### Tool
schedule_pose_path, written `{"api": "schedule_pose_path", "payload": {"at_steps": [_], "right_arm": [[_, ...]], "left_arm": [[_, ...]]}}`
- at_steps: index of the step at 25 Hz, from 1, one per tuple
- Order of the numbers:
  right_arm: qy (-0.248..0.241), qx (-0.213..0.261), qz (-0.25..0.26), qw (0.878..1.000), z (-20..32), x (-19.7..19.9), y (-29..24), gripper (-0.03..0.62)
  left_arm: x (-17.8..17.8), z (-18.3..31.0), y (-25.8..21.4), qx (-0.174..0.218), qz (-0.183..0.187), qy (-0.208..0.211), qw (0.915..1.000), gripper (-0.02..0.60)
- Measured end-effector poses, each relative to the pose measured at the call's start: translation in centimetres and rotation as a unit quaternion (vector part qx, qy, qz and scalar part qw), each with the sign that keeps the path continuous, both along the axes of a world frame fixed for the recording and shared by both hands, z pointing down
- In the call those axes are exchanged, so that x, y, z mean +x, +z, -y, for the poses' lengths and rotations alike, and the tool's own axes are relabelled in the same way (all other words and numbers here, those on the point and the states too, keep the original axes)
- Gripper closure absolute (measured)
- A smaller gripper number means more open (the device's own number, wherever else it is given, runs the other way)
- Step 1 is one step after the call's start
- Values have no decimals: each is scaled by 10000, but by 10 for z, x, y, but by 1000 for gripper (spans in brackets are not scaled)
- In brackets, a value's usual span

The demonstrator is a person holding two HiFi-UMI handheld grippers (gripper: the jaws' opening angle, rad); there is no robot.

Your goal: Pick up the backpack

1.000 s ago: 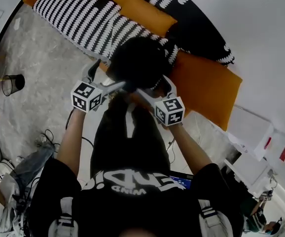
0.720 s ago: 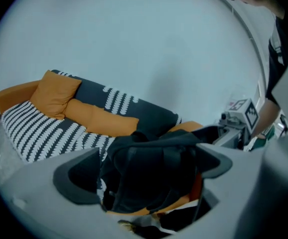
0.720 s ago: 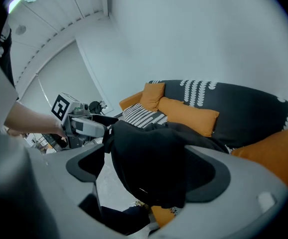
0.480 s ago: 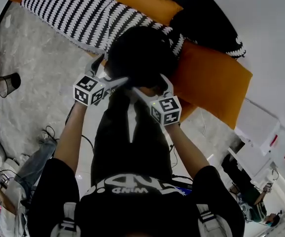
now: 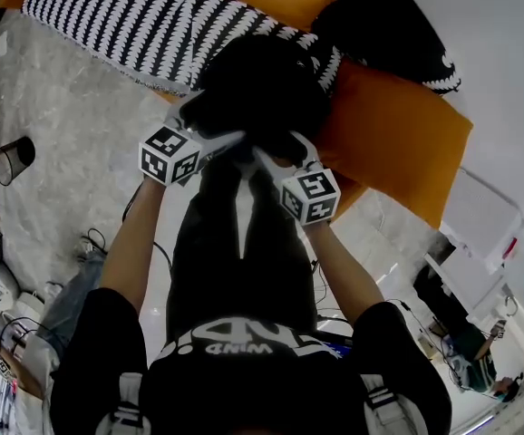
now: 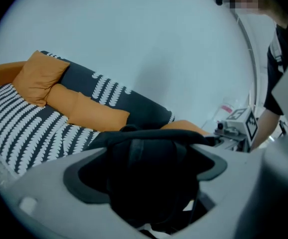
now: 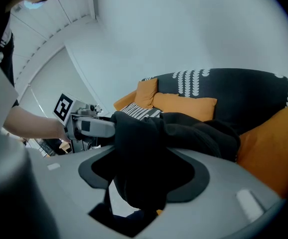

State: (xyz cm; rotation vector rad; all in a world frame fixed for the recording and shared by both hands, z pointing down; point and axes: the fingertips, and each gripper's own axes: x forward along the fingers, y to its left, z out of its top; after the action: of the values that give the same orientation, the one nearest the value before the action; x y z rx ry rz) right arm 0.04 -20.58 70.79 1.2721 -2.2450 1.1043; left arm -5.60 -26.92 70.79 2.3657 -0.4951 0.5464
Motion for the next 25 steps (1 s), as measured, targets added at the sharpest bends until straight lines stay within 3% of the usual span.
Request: {"api": "schedule_pose_path", "payload": {"at_steps": [4, 8, 11, 16, 25], "right_arm": [[100, 14, -39, 9999, 1, -1, 6, 369], [83, 93, -109, 9999, 8, -15, 11, 444], [30, 235, -70, 9997, 11, -18, 5, 505], [57, 420, -28, 9991, 11, -11, -16, 528], [250, 925, 5, 9954, 21, -4, -88, 533]], "left_arm": [[4, -1, 5, -11, -5, 45, 10000, 143], [-6, -1, 8, -43, -117, 125, 9998, 295], [-6, -1, 1, -26, -164, 209, 9996, 362], [7, -10, -26, 52, -332, 282, 9990, 450], [11, -6, -97, 301, -529, 68, 9981, 486]]}}
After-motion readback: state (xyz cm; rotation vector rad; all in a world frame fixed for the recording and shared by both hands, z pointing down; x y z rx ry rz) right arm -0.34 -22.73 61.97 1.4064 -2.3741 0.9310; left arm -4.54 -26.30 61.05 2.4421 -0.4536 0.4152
